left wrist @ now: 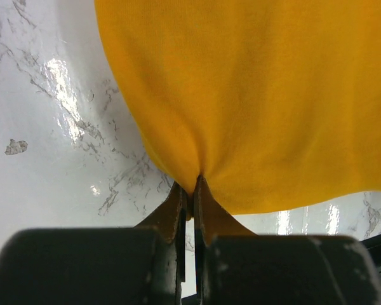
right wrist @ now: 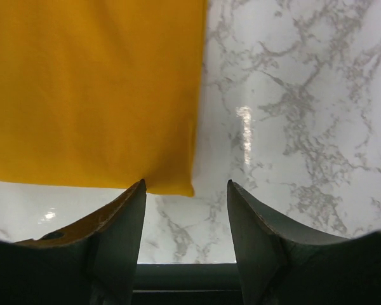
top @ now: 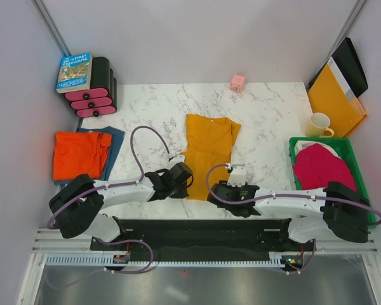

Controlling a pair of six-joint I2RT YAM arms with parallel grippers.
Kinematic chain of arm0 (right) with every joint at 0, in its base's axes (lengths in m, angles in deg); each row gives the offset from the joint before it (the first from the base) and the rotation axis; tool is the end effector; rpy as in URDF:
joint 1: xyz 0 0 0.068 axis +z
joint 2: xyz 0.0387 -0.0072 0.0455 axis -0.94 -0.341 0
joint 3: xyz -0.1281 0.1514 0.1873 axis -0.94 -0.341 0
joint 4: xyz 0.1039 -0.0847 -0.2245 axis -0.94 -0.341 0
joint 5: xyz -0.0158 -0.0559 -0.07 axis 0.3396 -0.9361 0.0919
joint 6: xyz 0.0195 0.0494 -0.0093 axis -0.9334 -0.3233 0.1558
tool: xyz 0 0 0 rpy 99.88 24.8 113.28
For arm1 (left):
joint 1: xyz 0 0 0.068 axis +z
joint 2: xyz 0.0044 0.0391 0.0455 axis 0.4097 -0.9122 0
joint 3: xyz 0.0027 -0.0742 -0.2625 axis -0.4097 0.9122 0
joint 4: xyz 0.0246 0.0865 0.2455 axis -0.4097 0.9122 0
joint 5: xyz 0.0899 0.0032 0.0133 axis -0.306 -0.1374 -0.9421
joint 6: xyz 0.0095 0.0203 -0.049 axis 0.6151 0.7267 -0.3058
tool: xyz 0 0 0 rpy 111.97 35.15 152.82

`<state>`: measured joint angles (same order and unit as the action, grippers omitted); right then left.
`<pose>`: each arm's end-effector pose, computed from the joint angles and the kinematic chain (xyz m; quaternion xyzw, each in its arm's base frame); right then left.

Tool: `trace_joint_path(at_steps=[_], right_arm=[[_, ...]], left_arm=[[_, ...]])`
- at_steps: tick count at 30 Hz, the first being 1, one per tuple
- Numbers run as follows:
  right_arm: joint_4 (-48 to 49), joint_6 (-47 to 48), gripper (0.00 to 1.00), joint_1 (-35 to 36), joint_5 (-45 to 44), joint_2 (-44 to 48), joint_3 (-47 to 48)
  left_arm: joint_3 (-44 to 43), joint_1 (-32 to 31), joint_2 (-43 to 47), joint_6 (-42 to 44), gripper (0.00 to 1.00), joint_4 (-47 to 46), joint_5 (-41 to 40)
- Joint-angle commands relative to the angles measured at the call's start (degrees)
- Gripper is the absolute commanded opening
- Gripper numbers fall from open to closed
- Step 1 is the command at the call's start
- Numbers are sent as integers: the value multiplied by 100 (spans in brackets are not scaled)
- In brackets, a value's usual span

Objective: Fold and stack the t-shirts
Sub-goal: Grab one side of the 2/3 rectangular tshirt with both arms

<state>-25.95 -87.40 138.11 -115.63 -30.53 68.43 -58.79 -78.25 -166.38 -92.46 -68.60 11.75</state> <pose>0.0989 0.1911 0.1642 0.0409 0.9441 0.0213 0.3265 0.1580 -0.2049 0.1530 0.0213 0.9571 -0.1433 0.2508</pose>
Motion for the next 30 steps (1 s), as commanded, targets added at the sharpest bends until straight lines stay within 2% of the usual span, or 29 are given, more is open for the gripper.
trace_joint_path(at_steps=[1, 7, 21, 30], right_arm=[[295, 64, 62, 42, -289, -136, 473], [198, 29, 62, 33, -439, 23, 421], [461, -410, 59, 42, -26, -680, -89], [761, -612, 41, 33, 430, -1049, -326]], left_arm=[[225, -34, -95, -114, 2, 386, 249], [216, -34, -60, -106, 2, 413, 241], [67, -25, -25, 26, 2, 474, 249], [5, -34, 71, 70, 2, 527, 223]])
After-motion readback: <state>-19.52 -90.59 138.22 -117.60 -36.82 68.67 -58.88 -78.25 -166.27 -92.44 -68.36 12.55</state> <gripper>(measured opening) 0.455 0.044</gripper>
